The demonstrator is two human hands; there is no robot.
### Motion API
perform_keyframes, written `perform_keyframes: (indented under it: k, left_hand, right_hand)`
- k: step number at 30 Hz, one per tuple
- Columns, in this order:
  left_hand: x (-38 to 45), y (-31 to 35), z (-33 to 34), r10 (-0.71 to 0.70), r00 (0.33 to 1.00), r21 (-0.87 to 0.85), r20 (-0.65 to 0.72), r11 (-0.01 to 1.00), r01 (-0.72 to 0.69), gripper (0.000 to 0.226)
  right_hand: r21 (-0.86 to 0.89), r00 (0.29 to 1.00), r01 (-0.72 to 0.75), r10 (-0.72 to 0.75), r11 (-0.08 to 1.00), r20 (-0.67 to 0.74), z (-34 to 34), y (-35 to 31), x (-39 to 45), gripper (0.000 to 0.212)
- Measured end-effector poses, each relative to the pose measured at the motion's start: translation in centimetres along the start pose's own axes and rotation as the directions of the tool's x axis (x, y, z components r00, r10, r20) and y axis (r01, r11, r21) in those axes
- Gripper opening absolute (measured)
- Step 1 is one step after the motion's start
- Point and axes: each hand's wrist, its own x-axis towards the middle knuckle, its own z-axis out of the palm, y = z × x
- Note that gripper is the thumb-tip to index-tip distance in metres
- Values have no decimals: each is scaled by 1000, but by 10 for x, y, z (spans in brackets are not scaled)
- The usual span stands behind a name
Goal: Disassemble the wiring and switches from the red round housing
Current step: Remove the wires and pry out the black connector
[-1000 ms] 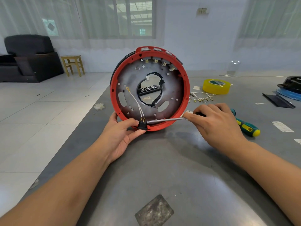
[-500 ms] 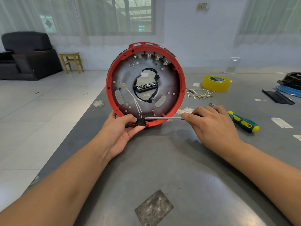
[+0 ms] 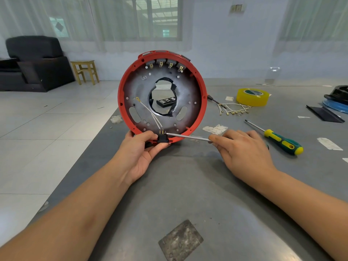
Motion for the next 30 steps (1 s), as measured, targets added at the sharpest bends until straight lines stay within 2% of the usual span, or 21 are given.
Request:
perform_keyframes:
  k: [3, 9, 18, 24, 30]
  left_hand:
    - [0, 0, 1, -1, 1000, -1, 2, 1000, 1, 41]
    - [-3, 1, 3, -7, 1000, 23, 29, 1000, 6, 39]
    - [-3, 0, 3, -9, 999, 67, 49, 998, 6, 48]
    - [-3, 0, 2, -5, 998, 54, 68, 999, 1, 49]
    - [-2, 0, 3, 10, 1000, -3, 15, 1000, -10, 33]
  right_hand:
    - [-32, 1000, 19, -19, 999, 11, -3, 2, 2, 26]
    - [-136, 990, 96, -109, 986, -88, -10, 12, 10, 21]
    - [-184, 985, 145, -160, 972, -68, -15, 20, 15, 26]
    - [-71, 999, 49, -48, 996, 10, -10, 10, 6, 23]
    - [33, 997, -48, 46, 998, 69, 0, -5, 0, 28]
